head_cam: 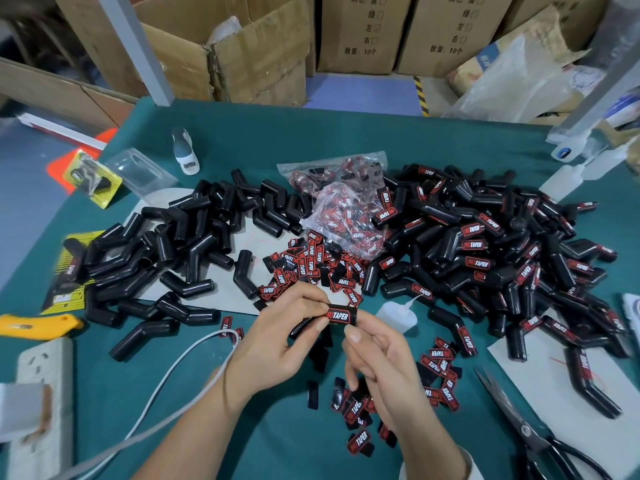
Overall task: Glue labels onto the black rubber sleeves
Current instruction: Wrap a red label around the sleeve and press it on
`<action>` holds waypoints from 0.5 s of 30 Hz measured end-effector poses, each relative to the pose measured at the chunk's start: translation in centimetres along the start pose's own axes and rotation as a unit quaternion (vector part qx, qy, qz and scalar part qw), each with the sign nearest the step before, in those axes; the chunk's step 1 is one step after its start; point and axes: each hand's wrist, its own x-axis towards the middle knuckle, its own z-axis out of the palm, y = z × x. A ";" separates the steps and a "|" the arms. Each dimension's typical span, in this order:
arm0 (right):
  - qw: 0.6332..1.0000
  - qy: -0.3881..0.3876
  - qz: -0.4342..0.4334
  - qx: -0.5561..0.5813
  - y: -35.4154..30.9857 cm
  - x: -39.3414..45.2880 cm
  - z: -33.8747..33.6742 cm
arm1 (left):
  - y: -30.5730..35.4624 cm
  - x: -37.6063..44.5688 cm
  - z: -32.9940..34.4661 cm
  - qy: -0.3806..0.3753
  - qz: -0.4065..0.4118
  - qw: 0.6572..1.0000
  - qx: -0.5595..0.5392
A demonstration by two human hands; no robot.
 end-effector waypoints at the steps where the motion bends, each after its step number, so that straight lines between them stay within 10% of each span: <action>1: 1.000 0.000 0.000 0.002 0.0 0.0 0.0 | 0.0 0.0 0.0 -0.002 0.002 1.000 0.001; 15: 1.000 0.011 -0.011 0.016 0.1 -0.2 0.0 | 0.4 0.0 0.0 -0.013 0.037 0.999 0.007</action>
